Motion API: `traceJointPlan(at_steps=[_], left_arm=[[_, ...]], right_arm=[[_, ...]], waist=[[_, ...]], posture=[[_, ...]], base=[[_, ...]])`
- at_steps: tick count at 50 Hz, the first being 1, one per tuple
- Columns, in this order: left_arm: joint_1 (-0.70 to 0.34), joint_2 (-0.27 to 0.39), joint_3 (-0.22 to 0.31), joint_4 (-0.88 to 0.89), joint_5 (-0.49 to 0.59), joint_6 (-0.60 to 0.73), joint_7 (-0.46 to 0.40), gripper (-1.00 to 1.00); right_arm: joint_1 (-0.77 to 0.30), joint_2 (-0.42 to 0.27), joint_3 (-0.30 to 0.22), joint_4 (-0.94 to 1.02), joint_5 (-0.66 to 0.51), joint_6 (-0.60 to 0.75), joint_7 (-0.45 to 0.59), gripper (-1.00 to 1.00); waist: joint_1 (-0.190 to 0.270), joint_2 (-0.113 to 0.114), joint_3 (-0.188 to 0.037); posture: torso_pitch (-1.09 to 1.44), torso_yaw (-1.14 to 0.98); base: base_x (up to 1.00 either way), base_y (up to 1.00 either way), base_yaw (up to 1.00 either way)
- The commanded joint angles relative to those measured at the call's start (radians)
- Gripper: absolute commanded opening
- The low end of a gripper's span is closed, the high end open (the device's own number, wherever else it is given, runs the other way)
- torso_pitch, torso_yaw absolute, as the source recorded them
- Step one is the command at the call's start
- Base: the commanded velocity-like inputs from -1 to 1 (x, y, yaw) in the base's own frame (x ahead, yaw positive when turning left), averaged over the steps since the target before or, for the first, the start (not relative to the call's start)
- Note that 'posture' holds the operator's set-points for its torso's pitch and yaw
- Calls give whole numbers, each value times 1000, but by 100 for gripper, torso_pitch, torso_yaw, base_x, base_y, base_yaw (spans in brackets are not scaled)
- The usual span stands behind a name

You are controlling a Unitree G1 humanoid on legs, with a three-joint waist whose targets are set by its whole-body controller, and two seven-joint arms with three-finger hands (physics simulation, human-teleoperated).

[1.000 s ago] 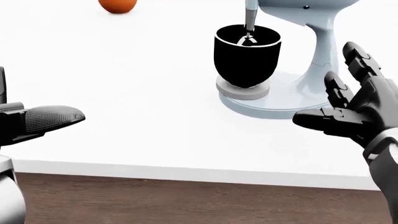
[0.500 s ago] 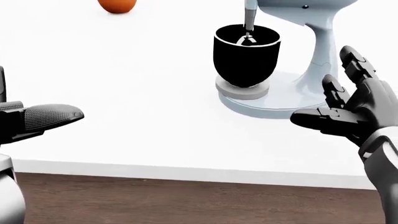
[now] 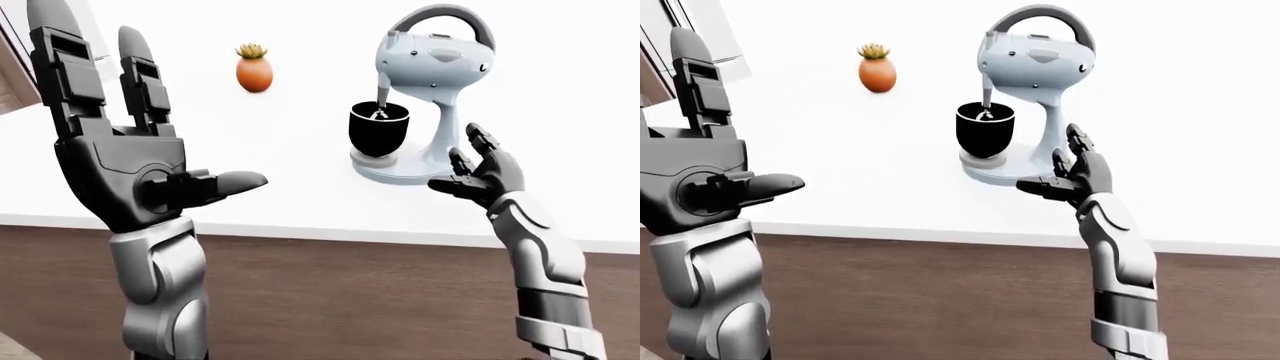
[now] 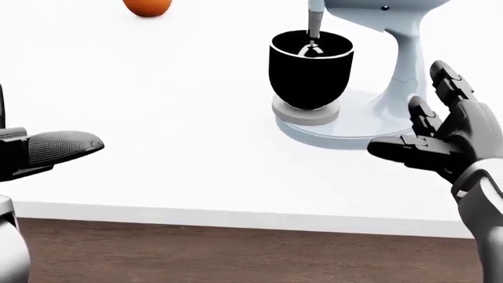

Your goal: Open the stand mixer head.

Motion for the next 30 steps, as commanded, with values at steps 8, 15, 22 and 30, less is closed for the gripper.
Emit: traceJointPlan(at_steps=[8,15,22,30], left_arm=[[-21,5,0,-27,1,-13,-5,100],[-24,7,4,-26,0,-12,-4,100],[-27,8,4,-29,-1,-8,-3,100],[-29,11,7,-30,-3,-6,-2,100]], right_arm=[[-53,-21,-8,-5,1,-52,7,100],[-64,-23,-4,24,-3,-70,10,100],[-83,-27,1,60,-8,-88,14,100],[-99,-30,6,95,-15,-107,19,100]], waist=[[0,-2,-11],[0,-2,-12],[0,-2,-11],[0,-1,-11]], posture=[[-27,0],[-27,0],[-27,0],[-27,0]], base=[[0,0,0],[0,0,0],[0,0,0],[0,0,0]])
